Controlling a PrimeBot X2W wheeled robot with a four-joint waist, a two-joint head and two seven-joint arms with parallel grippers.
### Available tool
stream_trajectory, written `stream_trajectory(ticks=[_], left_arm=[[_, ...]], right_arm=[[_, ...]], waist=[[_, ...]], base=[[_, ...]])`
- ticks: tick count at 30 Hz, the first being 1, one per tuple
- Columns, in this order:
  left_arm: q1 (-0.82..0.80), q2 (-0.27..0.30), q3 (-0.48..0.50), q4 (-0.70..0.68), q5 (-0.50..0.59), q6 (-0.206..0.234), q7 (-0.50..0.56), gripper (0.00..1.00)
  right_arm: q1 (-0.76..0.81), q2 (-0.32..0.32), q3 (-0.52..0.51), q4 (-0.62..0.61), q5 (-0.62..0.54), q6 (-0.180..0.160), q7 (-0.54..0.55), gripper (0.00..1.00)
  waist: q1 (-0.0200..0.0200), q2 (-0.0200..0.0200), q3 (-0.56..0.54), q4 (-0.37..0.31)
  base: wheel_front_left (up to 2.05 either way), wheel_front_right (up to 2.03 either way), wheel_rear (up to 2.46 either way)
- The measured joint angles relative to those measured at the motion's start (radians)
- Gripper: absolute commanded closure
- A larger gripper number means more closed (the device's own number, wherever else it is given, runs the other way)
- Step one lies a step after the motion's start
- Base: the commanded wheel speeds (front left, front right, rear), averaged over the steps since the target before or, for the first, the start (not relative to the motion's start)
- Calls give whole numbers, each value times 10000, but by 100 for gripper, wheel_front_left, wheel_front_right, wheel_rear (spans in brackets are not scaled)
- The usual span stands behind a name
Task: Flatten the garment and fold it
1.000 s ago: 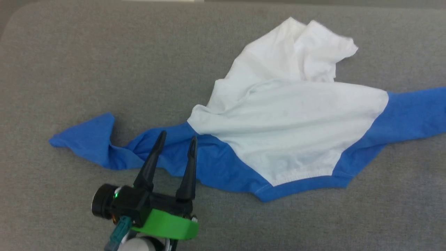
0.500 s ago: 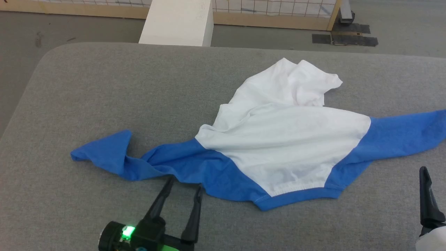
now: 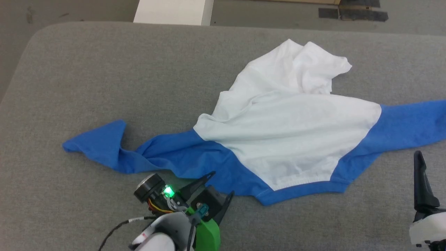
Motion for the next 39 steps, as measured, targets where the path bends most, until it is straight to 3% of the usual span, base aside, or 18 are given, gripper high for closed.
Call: stream_trajectory(ticks=[4,9,10,13,17,22,25,29,33,34,39], left_arm=[[-1256,667,-1214,1137,-857,-35,786,0],[-1960,669,-1551,1634,-1018,-75,635,0],[-2041,652,-1576,1724,-1034,-75,523,100],[-2083,464,-1413,1948,-1279,-23,52,100],[-1634,128,-784,1998,-2017,654,-792,100],[-393,234,-52,1352,-2615,1534,-1432,100],[213,556,387,836,-2897,1929,-1634,100],[585,851,594,370,-3032,2040,-1680,100],[583,805,550,104,-3129,2036,-1695,100],[555,723,495,67,-3214,2004,-1724,100],[393,439,274,90,-3279,1937,-1728,100]], right_arm=[[-218,2,144,2,-2,0,-31,0],[-372,0,153,6,-2,0,-44,0],[-397,2,165,10,-2,-2,-44,0],[-430,2,192,29,-2,-2,-42,0],[-519,2,293,33,-31,-2,0,0],[-495,-424,920,38,-244,-2,600,0],[-383,-1147,1432,48,-196,-2,1304,0],[-273,-2644,2360,81,42,0,2364,0],[-332,-4169,3338,104,568,0,3196,0],[-479,-4836,3870,107,752,0,3438,0],[-1309,-5977,5214,280,1174,0,3670,0]], waist=[[0,0,537,-96],[0,0,885,-236],[0,0,938,-273],[0,0,1011,-381],[0,0,865,-428],[0,0,486,-315],[0,0,295,-148],[0,0,180,179],[0,0,173,489],[1,0,215,612],[0,0,475,822]], base=[[0,0,0],[0,0,0],[0,0,0],[0,0,0],[0,0,0],[0,0,0],[0,0,0],[0,0,0],[0,0,0],[0,0,0],[0,0,0]])
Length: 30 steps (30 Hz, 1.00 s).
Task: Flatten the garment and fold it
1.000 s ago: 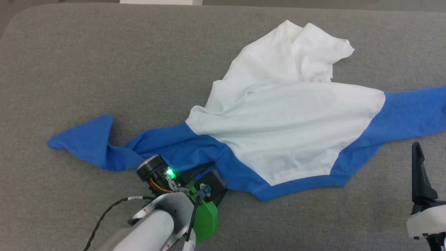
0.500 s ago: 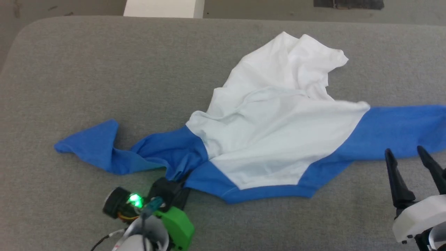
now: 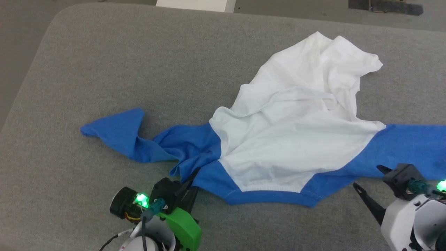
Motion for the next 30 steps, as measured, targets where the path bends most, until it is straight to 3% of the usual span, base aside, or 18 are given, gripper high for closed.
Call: stream_trajectory(ticks=[8,15,16,17,18,22,30], left_arm=[[-386,-245,-174,117,0,-79,-52,100],[-567,-408,-263,167,-4,-77,-151,100],[-588,-431,-265,176,-4,-77,-186,100],[-614,-468,-267,192,-6,-77,-190,100],[-634,-506,-263,215,-15,-75,-228,100],[-679,-627,-117,176,-136,-19,-566,100],[-686,-683,825,-1018,-855,209,-1459,100]], right_arm=[[-1369,-1515,1916,872,-50,0,77,0],[-2213,-2460,2619,1442,173,4,6,0],[-2296,-2464,2642,1515,263,4,-54,8],[-2387,-2426,2629,1611,355,6,-150,79],[-2470,-2380,2623,1697,393,6,-244,100],[-2684,-1760,2157,2054,443,4,-817,100],[-2488,82,-244,1779,-82,4,-2090,100]], waist=[[0,0,508,261],[0,0,979,497],[0,0,1032,522],[0,0,1096,549],[0,0,1159,571],[1,0,1260,569],[1,0,515,339]], base=[[0,0,0],[0,0,0],[0,0,0],[0,0,0],[0,0,0],[0,0,0],[0,0,0]])
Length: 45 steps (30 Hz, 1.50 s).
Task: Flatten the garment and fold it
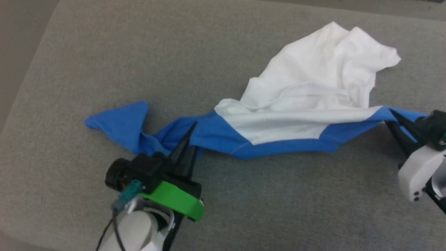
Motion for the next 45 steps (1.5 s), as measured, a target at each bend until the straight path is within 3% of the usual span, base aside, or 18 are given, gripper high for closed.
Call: stream_trajectory(ticks=[6,11,20,30,39,45], left_arm=[[-403,240,523,-989,-19,176,167,100],[-1278,623,790,-1695,13,249,920,100],[-3561,993,1158,-2291,65,148,2332,100],[-5337,999,1129,-2468,-38,69,3967,100],[-6192,859,1285,-1486,-395,485,5375,100],[-7798,593,1331,224,-372,527,5641,100]], right_arm=[[2,836,-984,-1072,-414,0,-215,100],[-715,1124,-1235,-1799,-669,0,-71,100],[-2664,802,-1034,-2115,-803,0,341,100],[-4066,299,-573,-2138,-368,0,1244,100],[-5187,12,573,-1381,219,0,2082,100],[-7457,-161,1862,558,213,0,1908,100]], waist=[[0,0,-882,-391],[0,0,-1576,-838],[0,0,-2463,-1628],[0,0,-2863,-2088],[0,0,-2418,-2270],[0,0,-1652,-2405]], base=[[0,0,0],[0,0,0],[0,0,0],[0,0,0],[0,0,0],[0,0,0]])
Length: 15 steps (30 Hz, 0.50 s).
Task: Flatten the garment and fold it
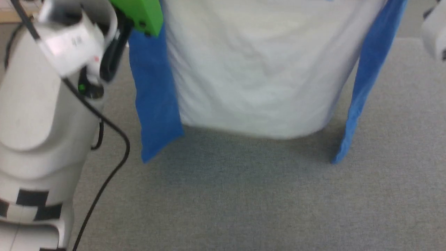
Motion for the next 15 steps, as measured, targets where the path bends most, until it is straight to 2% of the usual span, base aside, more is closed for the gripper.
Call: stream_trajectory(ticks=[5,6,8,15], left_arm=[[-1950,-320,13,1544,629,178,-309,100],[-3098,-523,50,2399,1083,380,-786,100],[-3845,-677,100,2963,1298,548,-1302,100],[-5133,-1101,130,4489,1789,779,-3457,100]], right_arm=[[-2499,270,832,1870,-422,0,-587,100],[-3904,499,1170,3012,-846,0,-972,100],[-4808,640,1267,3779,-1220,0,-1352,100],[-6424,1097,1471,5875,-2487,2,-2784,100]], waist=[[0,0,868,-88],[0,0,1459,-131],[1,0,1889,-151],[2,0,3139,-115]], base=[[0,0,0],[0,0,0],[0,0,0],[0,0,0]])
